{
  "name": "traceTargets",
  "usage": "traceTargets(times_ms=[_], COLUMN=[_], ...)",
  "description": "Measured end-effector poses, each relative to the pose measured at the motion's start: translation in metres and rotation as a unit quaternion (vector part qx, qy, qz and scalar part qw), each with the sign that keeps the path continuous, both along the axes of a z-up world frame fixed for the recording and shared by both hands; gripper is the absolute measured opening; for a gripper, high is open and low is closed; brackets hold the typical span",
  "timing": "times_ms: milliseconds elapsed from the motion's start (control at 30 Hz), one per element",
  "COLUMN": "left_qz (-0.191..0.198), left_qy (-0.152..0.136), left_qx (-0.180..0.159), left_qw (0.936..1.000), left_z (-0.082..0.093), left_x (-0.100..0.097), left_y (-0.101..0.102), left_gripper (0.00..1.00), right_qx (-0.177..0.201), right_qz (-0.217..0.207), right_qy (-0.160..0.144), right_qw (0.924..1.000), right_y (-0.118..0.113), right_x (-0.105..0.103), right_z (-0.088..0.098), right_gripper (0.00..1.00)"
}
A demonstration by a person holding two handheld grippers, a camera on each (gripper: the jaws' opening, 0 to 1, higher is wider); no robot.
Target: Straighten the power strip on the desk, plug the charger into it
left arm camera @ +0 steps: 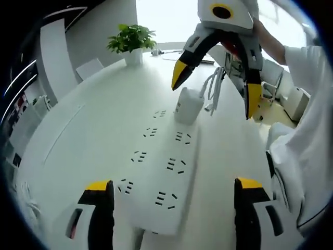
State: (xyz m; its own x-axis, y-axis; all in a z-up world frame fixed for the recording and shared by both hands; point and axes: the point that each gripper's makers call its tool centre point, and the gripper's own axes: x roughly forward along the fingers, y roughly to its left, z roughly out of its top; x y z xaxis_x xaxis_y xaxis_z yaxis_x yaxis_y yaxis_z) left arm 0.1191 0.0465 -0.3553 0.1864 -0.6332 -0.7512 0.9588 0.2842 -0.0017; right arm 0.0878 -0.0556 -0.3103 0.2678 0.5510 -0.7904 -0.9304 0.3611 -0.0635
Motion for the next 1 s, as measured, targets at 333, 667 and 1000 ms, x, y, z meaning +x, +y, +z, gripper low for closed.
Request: traceTargets(times_ms=[333, 667, 1000], left_qz=[0.032, 0.055, 0.077], left_qy=[-0.011, -0.009, -0.023], left_qx=[-0.002, -0.026, -0.043], left_qw=[0.9994, 0.9981, 0.9959], left_z=[0.012, 0.025, 0.045], left_x=[-0.016, -0.044, -0.08], left_y=[0.018, 0.024, 0.041], left_gripper=[0.96, 0.96, 0.96], right_qx=[0.032, 0.068, 0.059], right_qz=[-0.05, -0.089, -0.111], right_qy=[-0.02, -0.044, -0.06], right_qw=[0.998, 0.9928, 0.9903], right_y=[-0.016, -0.022, -0.044], right_x=[-0.003, -0.015, -0.03], right_z=[0.007, 0.02, 0.021], right_gripper=[0.79, 0.94, 0.97])
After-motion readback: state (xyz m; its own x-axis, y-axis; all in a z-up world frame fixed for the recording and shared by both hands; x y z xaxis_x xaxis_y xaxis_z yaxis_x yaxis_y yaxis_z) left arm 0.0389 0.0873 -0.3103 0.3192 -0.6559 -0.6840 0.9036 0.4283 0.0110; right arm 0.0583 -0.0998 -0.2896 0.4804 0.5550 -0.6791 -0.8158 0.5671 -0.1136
